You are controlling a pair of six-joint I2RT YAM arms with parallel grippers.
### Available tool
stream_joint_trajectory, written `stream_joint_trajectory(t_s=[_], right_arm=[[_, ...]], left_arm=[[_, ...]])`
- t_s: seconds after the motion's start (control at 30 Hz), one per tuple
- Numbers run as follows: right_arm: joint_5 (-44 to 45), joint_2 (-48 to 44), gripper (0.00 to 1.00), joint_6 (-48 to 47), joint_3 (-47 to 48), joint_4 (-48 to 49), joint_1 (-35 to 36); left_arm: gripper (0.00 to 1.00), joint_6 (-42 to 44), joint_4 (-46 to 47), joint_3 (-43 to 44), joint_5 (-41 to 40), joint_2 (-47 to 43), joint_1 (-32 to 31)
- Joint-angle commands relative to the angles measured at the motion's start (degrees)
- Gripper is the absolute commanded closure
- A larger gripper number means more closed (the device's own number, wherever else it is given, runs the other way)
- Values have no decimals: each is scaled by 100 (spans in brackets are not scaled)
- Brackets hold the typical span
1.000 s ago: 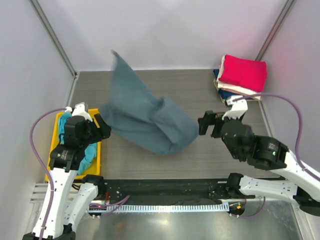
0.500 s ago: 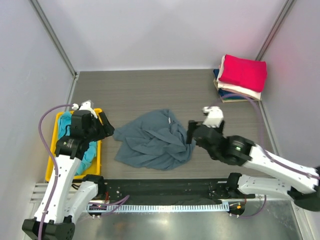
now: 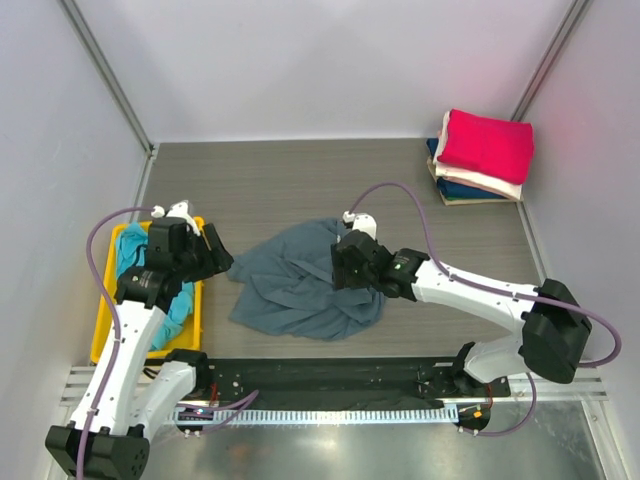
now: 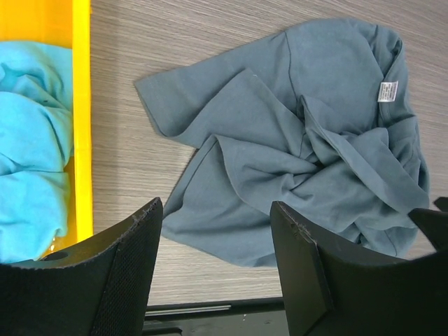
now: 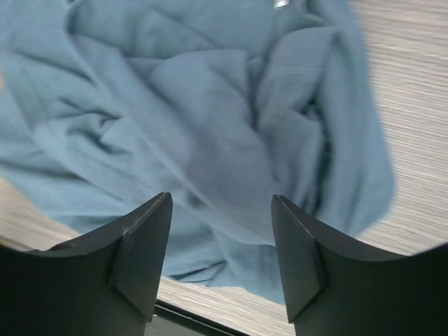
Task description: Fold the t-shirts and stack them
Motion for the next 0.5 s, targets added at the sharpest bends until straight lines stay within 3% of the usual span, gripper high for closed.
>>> stream_joint_trajectory(t_s=[0.0, 0.47], right_arm=[[-409, 89, 37, -20, -112, 501, 18], [-49, -1080, 29, 130, -693, 115, 18]], left_arm=[[36, 76, 249, 2, 200, -2, -3], [37, 85, 267, -25, 235, -46, -3]])
